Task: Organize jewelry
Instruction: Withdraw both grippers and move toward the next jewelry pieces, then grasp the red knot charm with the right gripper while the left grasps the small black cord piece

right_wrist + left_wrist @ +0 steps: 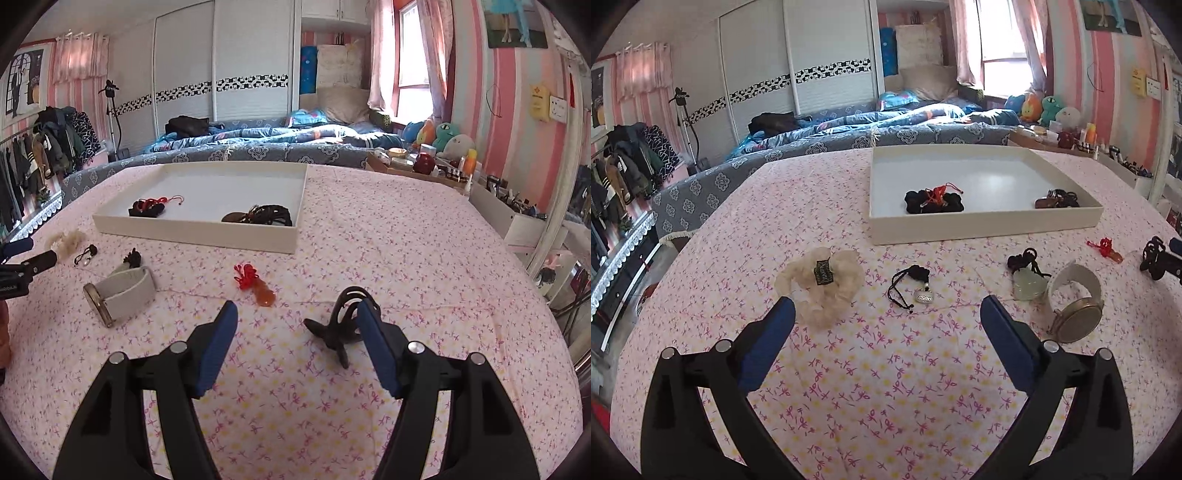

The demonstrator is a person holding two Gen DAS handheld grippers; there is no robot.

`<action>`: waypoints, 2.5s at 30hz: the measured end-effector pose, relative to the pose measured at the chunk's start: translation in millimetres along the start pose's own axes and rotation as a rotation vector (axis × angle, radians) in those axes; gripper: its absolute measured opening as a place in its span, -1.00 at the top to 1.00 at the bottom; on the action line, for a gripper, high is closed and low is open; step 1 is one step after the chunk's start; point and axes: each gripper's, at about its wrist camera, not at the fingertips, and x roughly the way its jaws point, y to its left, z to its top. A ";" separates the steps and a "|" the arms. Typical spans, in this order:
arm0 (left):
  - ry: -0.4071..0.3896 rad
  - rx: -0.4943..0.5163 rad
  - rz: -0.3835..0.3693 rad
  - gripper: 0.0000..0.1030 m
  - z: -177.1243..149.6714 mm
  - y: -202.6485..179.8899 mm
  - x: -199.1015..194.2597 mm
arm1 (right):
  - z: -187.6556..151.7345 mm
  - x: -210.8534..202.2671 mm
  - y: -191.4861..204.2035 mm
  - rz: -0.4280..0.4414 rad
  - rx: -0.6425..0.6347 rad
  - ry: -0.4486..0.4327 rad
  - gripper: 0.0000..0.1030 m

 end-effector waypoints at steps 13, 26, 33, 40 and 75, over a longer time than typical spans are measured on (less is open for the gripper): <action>-0.026 0.025 -0.108 -0.90 41.1 -36.6 3.8 | 35.2 25.1 16.7 0.067 0.008 0.052 -0.29; 0.137 0.017 -0.233 -0.66 56.7 -87.7 58.2 | 45.6 81.1 20.8 0.082 0.036 0.177 -0.08; 0.235 0.058 -0.212 0.03 47.7 -104.1 91.8 | 43.5 92.7 19.3 0.075 0.043 0.208 -0.05; 0.237 0.068 -0.228 0.49 41.3 -107.8 97.4 | 45.2 96.2 26.3 0.081 -0.005 0.213 0.23; 0.002 -0.012 -0.183 0.57 135.8 -29.4 30.9 | 146.9 37.7 11.6 0.275 0.107 -0.009 0.90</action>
